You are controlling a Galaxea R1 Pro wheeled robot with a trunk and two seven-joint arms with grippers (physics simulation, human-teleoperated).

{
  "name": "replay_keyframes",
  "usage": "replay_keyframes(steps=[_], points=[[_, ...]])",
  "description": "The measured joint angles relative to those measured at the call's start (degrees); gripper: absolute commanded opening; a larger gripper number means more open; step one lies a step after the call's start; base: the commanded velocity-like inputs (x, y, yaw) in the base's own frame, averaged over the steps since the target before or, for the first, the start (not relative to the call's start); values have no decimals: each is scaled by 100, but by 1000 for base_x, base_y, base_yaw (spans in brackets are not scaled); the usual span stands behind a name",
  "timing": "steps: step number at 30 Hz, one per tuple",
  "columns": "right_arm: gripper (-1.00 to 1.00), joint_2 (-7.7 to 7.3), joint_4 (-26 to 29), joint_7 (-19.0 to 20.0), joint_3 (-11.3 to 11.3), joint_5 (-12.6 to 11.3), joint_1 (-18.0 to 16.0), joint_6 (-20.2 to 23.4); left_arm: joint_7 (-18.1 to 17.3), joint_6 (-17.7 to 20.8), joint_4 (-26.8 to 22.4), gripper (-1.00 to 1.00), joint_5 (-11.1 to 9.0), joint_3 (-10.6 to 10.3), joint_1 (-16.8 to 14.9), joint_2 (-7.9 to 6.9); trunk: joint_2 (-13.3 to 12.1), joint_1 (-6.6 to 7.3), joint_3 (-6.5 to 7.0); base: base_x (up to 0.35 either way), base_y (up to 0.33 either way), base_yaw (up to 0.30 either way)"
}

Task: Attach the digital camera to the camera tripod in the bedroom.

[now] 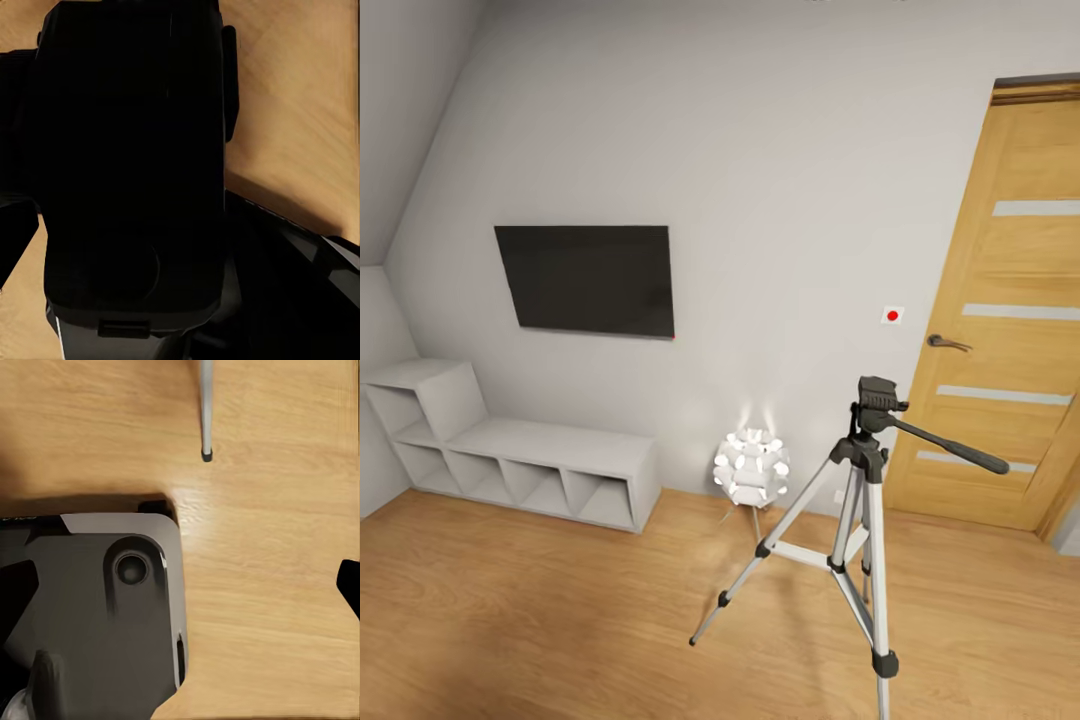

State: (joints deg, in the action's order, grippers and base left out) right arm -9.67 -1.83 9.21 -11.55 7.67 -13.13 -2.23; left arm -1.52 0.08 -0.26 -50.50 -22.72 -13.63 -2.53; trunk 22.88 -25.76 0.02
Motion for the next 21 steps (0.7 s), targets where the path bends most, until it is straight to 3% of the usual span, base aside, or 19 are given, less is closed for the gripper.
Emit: replay_keyframes(steps=[21], points=[[100,1,0,5,0,0,0,0,7,0,0,-100,-56,14,0,-2,0,0,0,0,0,-289]])
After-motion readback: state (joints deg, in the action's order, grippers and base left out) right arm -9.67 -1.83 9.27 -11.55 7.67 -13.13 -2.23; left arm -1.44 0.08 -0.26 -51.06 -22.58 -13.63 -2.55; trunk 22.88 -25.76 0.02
